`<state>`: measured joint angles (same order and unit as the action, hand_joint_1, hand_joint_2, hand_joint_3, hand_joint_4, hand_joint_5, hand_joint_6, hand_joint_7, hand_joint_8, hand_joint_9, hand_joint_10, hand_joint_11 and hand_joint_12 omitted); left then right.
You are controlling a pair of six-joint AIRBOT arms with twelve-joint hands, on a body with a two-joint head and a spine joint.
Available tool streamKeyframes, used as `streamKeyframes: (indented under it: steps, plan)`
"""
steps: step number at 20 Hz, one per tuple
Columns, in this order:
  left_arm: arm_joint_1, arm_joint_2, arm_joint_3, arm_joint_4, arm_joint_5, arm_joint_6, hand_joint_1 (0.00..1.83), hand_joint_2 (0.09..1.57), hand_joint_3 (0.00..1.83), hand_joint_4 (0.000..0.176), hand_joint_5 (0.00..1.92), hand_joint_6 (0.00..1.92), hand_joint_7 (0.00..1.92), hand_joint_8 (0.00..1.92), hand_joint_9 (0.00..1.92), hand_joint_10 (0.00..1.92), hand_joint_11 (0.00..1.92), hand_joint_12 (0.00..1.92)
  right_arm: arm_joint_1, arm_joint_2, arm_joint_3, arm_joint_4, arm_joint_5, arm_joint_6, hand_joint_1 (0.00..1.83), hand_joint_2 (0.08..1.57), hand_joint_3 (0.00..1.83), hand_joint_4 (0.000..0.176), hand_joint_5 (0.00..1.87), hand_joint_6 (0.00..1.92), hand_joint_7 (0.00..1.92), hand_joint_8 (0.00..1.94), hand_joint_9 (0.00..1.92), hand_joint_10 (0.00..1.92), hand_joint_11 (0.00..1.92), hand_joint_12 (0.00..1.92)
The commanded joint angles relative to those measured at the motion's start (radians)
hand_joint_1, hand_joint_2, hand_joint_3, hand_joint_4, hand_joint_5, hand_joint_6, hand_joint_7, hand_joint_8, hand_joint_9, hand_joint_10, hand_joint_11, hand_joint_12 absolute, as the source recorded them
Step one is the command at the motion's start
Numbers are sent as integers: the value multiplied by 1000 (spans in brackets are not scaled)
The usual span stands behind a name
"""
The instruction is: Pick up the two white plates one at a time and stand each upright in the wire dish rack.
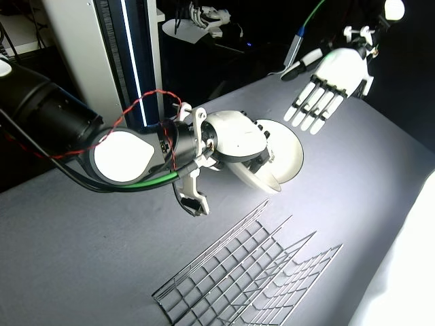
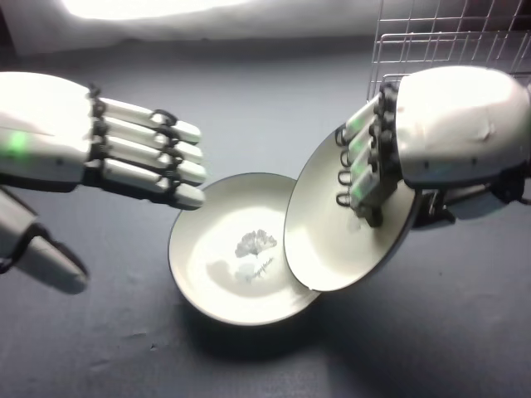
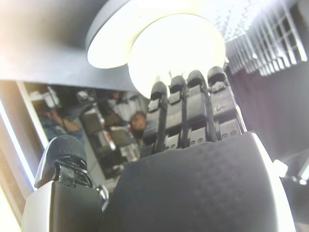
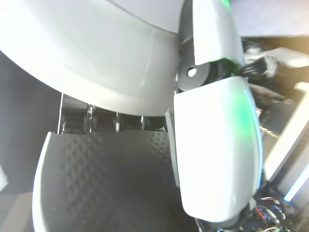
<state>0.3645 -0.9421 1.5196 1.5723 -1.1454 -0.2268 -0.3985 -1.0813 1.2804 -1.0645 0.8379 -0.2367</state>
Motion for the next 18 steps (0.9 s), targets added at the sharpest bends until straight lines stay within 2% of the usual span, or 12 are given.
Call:
streamKeyframes:
  steps: [1,5,7,9,14,18]
  plan:
    - [-7,18,2,-83,-46,-7,0,1130,1,0,131,2,104,3,61,5,18,15,17,11,-8,87,62,1,1383,1065,1,0,1064,823,1144,635,957,1114,731,1188]
    - [-11,64,0,-110,-56,-22,0,1129,1,0,142,5,107,3,59,3,12,14,47,30,-32,154,68,7,1384,1064,1,0,1075,801,1124,650,973,1113,746,1189]
    - [-25,86,-17,-121,-56,-29,0,1127,0,0,150,7,119,7,73,8,26,21,60,42,-49,197,68,12,1388,1051,0,0,1096,766,1180,554,1002,1070,769,1177]
    - [-43,100,-34,-121,-56,-31,0,1129,1,0,136,1,100,0,54,0,13,17,69,58,-73,261,65,17,1385,1061,0,0,1067,813,1146,629,983,1088,749,1174]
    - [-50,77,-6,-121,-55,-34,0,1127,0,0,152,5,119,5,72,6,27,28,84,96,-115,353,41,29,1384,1064,0,0,1057,848,1142,616,983,1085,753,1175]
    - [-34,64,2,-121,-54,-33,0,1133,2,0,148,2,119,3,69,3,20,28,116,128,-155,510,-35,52,1383,1068,0,0,1048,860,1128,638,979,1095,744,1175]
